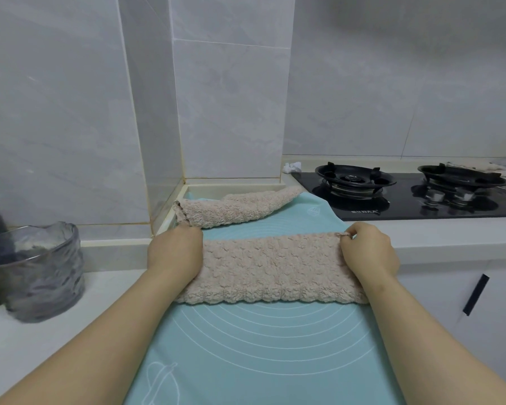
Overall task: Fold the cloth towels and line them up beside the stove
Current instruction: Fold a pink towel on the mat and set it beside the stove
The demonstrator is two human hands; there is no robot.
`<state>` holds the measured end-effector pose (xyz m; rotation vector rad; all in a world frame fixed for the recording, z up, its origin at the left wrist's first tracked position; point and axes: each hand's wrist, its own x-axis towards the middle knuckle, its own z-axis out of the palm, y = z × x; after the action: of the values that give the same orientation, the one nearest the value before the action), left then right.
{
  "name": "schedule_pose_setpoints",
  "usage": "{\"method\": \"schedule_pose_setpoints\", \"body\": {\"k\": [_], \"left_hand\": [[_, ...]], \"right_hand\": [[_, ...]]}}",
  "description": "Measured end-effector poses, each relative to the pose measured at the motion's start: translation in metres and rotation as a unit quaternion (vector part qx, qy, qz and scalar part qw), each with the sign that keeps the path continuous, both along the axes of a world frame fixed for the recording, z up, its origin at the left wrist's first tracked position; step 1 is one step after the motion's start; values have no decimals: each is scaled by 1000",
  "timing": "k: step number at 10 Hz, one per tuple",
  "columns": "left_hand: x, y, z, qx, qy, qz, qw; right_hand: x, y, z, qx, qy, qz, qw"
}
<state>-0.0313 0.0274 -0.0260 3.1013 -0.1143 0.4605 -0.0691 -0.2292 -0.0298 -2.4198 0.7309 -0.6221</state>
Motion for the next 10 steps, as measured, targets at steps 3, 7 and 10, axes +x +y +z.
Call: {"method": "schedule_pose_setpoints", "body": {"k": [3, 7, 10], "left_hand": [[-17, -8, 8, -163, -9, -162, 973], [-39, -36, -13, -2, 228, -224, 948], [-41, -37, -11, 4, 230, -227, 946]], "right_hand": [[-6, -2, 6, -21, 50, 37, 998], [-16, -7, 1, 66, 146, 78, 984], [-19, -6, 5, 60, 142, 84, 984]]}}
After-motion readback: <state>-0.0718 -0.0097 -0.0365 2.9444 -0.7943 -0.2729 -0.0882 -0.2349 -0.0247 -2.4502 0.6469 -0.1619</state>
